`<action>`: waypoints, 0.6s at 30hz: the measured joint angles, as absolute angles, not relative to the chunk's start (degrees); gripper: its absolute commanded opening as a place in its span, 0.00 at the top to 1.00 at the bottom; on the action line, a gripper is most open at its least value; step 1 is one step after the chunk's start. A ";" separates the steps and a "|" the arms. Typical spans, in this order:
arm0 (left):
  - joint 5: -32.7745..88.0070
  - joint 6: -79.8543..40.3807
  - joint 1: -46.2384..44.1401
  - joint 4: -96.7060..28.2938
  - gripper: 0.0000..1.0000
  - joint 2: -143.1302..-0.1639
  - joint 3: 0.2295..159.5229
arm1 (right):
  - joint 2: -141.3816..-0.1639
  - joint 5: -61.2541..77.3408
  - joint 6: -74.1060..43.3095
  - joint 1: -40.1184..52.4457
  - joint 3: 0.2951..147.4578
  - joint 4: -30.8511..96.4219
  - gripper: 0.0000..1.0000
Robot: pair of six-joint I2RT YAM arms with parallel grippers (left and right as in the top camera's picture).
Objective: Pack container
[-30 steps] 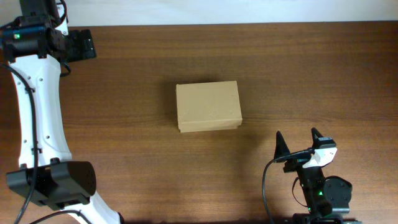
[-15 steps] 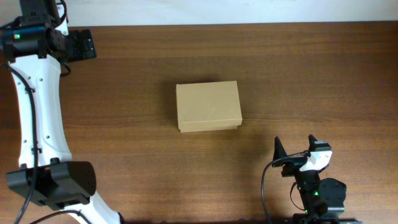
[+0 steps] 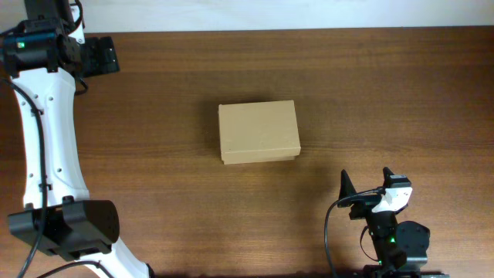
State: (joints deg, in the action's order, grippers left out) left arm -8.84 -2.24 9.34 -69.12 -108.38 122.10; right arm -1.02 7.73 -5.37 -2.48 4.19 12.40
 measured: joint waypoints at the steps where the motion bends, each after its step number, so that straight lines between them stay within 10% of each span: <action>1: -8.84 -2.22 9.34 -69.12 0.00 -108.38 122.10 | -1.02 7.73 -5.37 -2.48 4.19 12.38 0.01; 10: -9.21 -2.17 9.37 -69.21 0.00 -101.95 118.43 | -1.02 7.73 -5.34 -2.48 4.19 12.40 0.01; 18: -7.99 -2.26 9.37 -55.77 0.00 -60.84 79.92 | -1.02 7.49 -5.37 -2.48 4.21 12.40 0.01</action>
